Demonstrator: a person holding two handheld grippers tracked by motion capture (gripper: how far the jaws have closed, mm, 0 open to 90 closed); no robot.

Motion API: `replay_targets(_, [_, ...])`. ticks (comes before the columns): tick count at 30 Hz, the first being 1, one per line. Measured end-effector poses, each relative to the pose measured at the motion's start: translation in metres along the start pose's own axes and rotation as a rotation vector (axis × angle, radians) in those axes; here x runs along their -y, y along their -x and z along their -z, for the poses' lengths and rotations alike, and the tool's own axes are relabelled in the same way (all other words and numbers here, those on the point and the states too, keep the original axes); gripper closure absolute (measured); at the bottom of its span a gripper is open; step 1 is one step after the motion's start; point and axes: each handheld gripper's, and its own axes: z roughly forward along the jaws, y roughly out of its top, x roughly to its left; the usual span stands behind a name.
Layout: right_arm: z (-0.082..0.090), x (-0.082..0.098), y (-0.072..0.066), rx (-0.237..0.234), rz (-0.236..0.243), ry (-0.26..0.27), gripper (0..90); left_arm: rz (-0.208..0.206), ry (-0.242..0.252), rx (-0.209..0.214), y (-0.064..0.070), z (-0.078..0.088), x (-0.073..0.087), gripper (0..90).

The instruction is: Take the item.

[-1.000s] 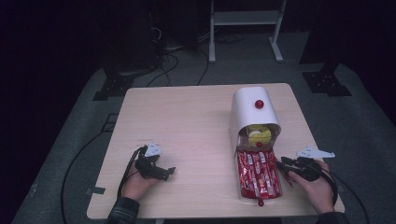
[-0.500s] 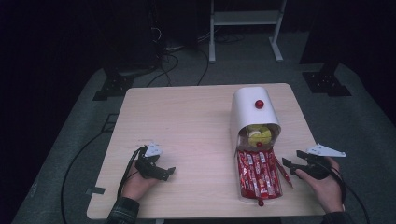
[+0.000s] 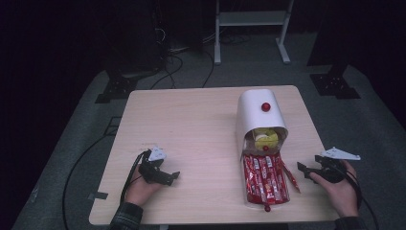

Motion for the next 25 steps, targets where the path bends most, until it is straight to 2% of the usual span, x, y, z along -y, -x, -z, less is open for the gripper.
replay_targets(4, [-0.0032,0.003,0.0045,0.026,0.014,-0.037,18.2,0.0,0.0,0.0,0.0,0.0,0.0,0.0])
replay_targets(12, [-0.0089,0.0074,0.0081,0.04,0.016,-0.082,16.0,0.0,0.0,0.0,0.0,0.0,0.0,0.0])
replay_targets(25, [-0.0094,0.009,0.0083,0.044,0.012,-0.073,13.2,0.001,0.0,0.0,0.0001,0.0,0.0001,0.0])
